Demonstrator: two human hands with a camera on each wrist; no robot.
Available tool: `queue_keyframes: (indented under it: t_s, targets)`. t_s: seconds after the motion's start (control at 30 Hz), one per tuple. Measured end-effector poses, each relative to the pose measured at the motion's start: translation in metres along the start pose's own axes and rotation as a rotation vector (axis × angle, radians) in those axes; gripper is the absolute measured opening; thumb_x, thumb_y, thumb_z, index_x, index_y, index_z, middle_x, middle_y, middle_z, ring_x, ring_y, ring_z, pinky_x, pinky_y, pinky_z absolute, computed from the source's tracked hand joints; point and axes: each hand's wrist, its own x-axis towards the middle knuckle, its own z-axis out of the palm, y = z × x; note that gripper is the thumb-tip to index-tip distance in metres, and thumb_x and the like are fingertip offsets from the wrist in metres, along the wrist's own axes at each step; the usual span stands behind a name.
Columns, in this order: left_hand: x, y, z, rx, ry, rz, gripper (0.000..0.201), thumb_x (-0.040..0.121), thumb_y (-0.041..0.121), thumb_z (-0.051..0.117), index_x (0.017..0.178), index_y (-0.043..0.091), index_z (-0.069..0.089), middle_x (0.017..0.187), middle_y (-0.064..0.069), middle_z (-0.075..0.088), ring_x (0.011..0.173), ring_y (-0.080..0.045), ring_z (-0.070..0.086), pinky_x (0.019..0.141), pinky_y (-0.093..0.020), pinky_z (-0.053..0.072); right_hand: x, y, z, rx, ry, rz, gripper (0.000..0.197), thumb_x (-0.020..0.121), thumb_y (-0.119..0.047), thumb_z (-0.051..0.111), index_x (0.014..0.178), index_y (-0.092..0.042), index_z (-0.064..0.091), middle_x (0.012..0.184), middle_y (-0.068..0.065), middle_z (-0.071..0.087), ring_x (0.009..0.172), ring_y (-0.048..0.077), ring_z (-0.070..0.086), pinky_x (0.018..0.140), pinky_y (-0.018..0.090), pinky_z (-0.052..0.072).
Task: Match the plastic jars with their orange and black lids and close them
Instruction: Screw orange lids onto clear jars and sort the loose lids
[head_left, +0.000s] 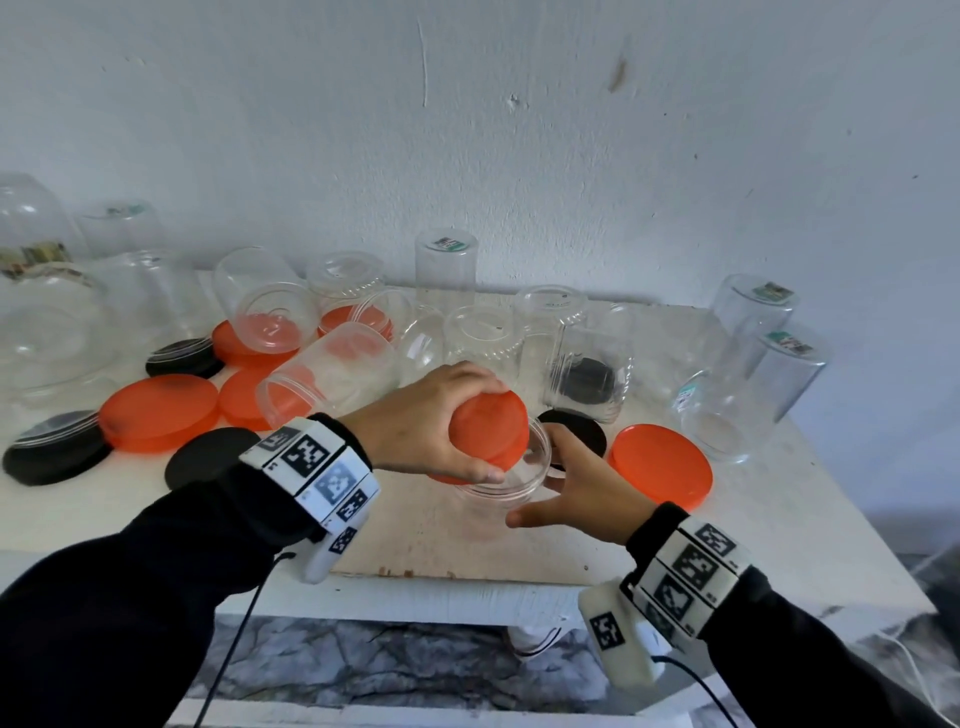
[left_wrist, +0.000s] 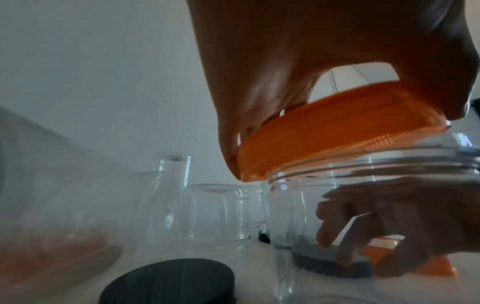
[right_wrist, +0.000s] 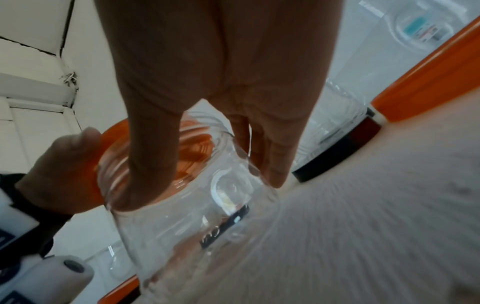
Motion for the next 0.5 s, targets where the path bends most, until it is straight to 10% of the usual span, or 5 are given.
queue_keyframes:
  t_s: [0.5]
  targets:
    - [0.013,0.009,0.01,0.266,-0.123,0.086,0.098,0.058,0.065,0.07,0.141,0.029,0.032,0.149,0.014,0.023,0.135,-0.004,0.015,0.112,-0.033,0.022,0.005,-0.004,0.004,-0.017,0.035,-0.021,0.093,0.052,-0.032,0.09,0.128,-0.018,0.039,0.124,-0.004,0.049,0.113,0.01,0.052,0.096,0.034,0.049]
